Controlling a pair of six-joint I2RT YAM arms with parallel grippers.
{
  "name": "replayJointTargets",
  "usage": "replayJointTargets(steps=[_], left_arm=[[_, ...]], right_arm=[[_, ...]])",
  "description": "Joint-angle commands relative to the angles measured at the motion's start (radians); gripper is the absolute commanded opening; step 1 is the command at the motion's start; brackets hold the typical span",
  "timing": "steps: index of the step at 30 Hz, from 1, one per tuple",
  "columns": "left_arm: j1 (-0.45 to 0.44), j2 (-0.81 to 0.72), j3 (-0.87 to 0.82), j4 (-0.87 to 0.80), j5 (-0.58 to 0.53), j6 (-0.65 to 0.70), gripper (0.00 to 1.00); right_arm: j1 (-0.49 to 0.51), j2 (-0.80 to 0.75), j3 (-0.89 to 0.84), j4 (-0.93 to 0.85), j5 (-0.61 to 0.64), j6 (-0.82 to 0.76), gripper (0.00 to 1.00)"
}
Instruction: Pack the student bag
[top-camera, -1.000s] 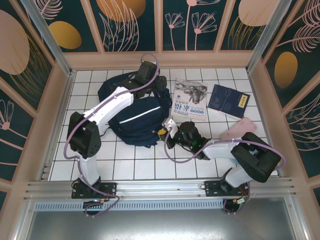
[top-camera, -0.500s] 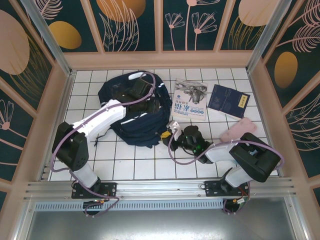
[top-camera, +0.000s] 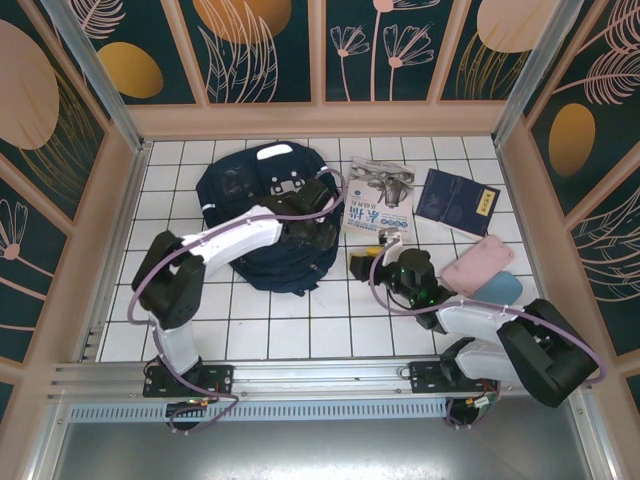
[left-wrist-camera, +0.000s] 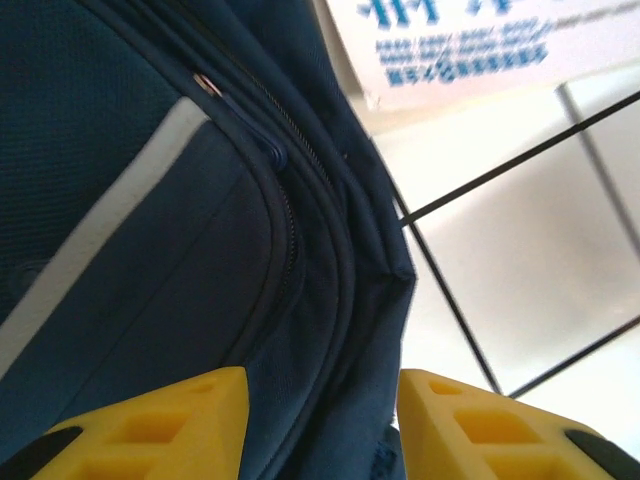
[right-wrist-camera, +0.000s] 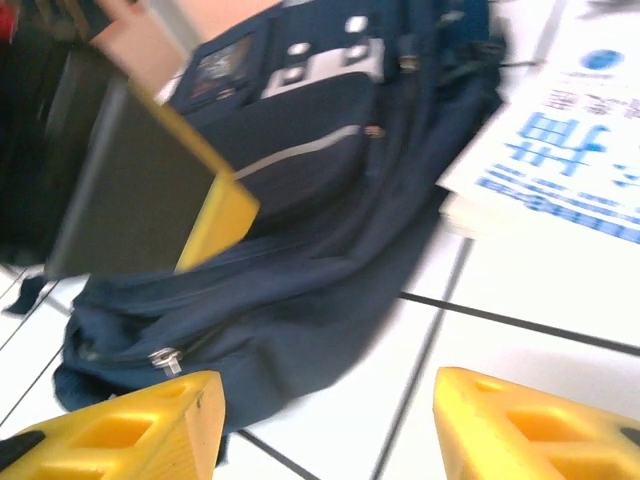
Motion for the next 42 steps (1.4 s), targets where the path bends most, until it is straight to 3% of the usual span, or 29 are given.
replayJointTargets(steps=[1,9,16,20,42], left_arm=[[-0.009,0.068,0.069,-0.064,-0.030,0.061,0.43],[-0.009,0.169,0.169,-0.105,-0.016,0.084,0.43],[-0.018,0.121,0.181,-0.116,0.063,0.088,0.46],[-0.040,0.116,0.159,-0.150,-0.040,0.045,0.47],[-0.060,0.174,0.168,-0.174,-0.107,0.071,0.35]], right_arm=[[-0.051,-0.036,-0.008,-0.075,0.050,0.115,0.59],[-0.077,-0.049,-0.006,-0.088,0.076,0.143,0.60],[-0.081,-0.039,-0.004,-0.088,0.085,0.148,0.60],[-0.081,-0.042,-0.006,-0.094,0.105,0.139,0.60],[-0.096,-0.052,0.020,-0.116,0.129,0.133,0.60]])
